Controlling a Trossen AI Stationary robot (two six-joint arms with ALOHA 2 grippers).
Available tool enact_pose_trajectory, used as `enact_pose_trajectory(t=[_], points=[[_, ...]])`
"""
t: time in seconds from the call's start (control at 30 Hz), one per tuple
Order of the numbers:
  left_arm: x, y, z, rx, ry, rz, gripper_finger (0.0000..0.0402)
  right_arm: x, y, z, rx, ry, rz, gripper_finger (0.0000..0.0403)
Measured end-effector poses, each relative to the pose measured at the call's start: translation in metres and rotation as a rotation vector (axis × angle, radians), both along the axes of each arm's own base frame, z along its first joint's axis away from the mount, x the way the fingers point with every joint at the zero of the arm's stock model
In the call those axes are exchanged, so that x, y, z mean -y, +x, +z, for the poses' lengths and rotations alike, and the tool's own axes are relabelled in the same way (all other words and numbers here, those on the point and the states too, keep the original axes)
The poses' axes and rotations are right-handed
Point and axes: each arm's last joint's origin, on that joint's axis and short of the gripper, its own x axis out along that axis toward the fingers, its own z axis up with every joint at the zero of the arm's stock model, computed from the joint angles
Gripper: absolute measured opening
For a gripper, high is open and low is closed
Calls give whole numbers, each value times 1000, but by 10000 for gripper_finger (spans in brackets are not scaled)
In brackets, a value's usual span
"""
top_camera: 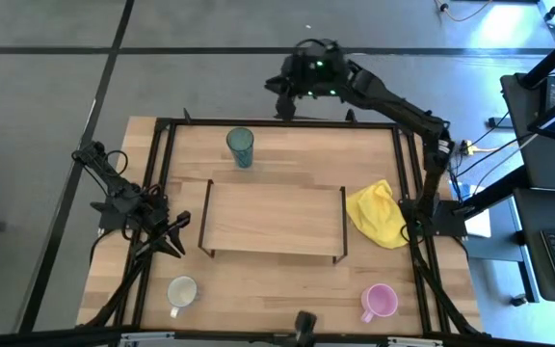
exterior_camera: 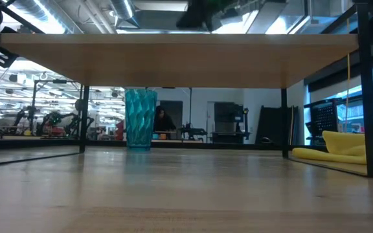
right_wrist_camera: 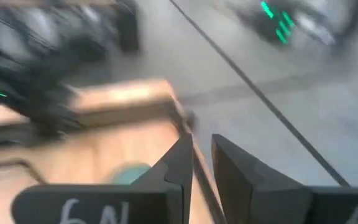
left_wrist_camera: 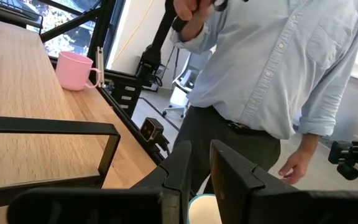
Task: Stack small to large cups/mugs on shelf
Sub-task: Put the pink cup on the shelf
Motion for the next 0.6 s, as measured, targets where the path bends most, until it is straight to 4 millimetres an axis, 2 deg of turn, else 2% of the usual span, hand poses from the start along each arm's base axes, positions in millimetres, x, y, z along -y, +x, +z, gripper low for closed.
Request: enact_pose_trajectory(t=[0.1, 0.23, 0.3, 0.4, 0.6], points=[[0, 0, 0, 0, 0, 0, 53, 9, 4, 0, -94, 139, -82, 62], [0, 0, 0, -1, 1, 0, 53, 17, 0, -28, -155, 392, -48, 62], [0, 0, 0, -3, 2, 0, 53, 22, -5, -29, -151, 461, -9, 62], [0, 0, 0, -2, 2, 0, 53, 27, -12, -24, -151, 407, 40, 62], [0, 0, 0, -2, 2, 0, 53, 31, -12, -24, -134, 402, 39, 62]])
